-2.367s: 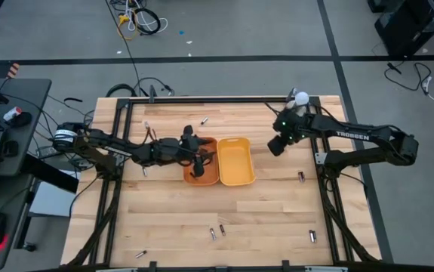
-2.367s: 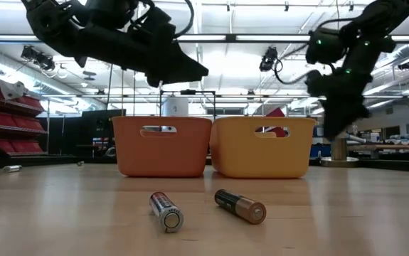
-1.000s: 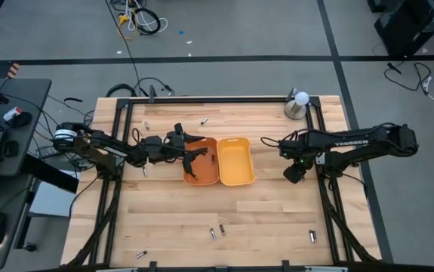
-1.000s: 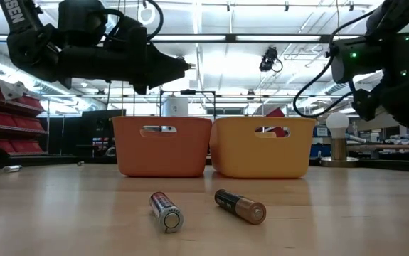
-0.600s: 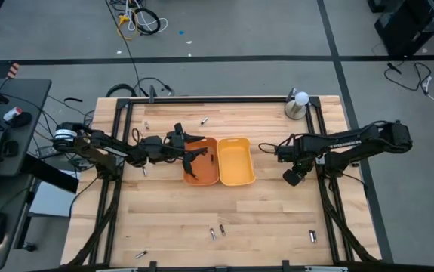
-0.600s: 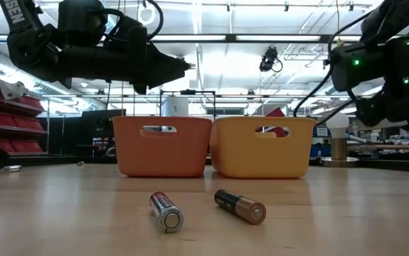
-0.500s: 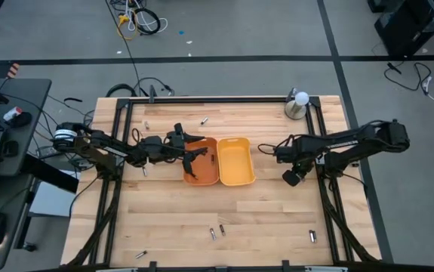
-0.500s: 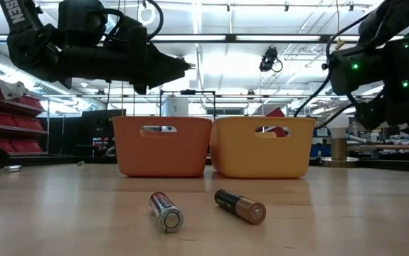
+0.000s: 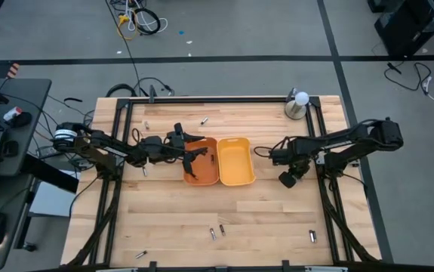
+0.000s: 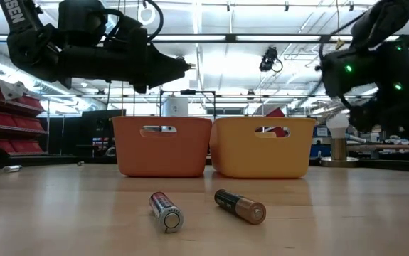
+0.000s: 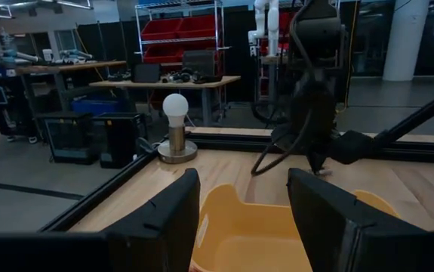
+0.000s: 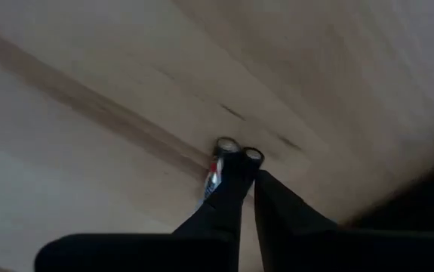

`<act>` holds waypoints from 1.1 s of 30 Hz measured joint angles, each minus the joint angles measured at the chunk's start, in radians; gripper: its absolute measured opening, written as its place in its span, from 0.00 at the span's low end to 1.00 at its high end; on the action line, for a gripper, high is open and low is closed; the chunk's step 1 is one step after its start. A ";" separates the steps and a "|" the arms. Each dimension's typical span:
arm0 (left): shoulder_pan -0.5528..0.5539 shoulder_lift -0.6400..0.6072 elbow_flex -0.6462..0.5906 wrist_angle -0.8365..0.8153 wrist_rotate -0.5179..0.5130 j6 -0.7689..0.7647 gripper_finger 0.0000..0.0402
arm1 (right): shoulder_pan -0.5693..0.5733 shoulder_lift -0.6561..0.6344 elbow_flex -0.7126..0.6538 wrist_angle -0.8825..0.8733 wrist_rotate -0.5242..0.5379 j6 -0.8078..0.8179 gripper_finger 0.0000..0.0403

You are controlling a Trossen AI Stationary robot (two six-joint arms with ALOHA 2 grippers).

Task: Sort batteries
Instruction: Put the black battery into the orange bin

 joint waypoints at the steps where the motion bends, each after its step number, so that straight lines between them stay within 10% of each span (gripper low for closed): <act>1: 0.000 0.000 0.000 0.000 -0.007 0.004 0.49 | 0.000 -0.004 0.011 0.014 0.000 -0.003 0.07; 16: 0.000 0.000 0.000 0.002 -0.014 0.008 0.49 | 0.080 0.001 0.081 0.198 0.022 0.010 0.14; 33: 0.000 0.000 0.002 0.001 -0.014 0.008 0.49 | 0.215 0.189 0.096 0.504 0.061 0.162 0.56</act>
